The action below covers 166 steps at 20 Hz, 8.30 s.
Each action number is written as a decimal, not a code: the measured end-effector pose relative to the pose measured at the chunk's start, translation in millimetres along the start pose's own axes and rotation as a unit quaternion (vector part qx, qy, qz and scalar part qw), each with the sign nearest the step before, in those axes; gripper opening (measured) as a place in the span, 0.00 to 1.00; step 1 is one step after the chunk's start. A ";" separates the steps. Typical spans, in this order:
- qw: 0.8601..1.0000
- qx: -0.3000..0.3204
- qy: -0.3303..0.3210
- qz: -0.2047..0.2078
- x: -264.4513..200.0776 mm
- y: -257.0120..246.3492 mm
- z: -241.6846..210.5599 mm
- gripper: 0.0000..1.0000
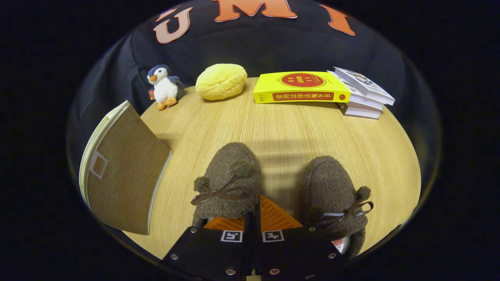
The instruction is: Open the storage box then place both shoes into the box .Put the left shoe in first, then the right shoe, with the right side of both shoes facing outward in a uniform manner.
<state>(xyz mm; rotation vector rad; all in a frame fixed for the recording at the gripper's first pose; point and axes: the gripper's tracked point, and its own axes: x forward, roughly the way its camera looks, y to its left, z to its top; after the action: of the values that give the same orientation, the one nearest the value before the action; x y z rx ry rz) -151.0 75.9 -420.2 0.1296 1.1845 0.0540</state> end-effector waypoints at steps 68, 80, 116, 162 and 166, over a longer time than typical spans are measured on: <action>0.982 0.037 0.042 0.180 -116.9 121.5 99.7 0.97; 0.995 0.009 0.011 0.096 -113.4 -65.5 33.0 0.98; 0.999 -0.040 -0.021 0.001 -73.3 -83.0 30.9 0.06; 0.991 -0.097 0.086 -0.028 -32.8 252.8 42.4 0.11; 0.992 -0.080 0.093 0.017 -58.6 256.8 42.7 0.22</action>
<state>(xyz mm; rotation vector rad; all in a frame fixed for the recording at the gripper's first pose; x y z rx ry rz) -126.9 320.9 -317.2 0.0041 1.3592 0.1938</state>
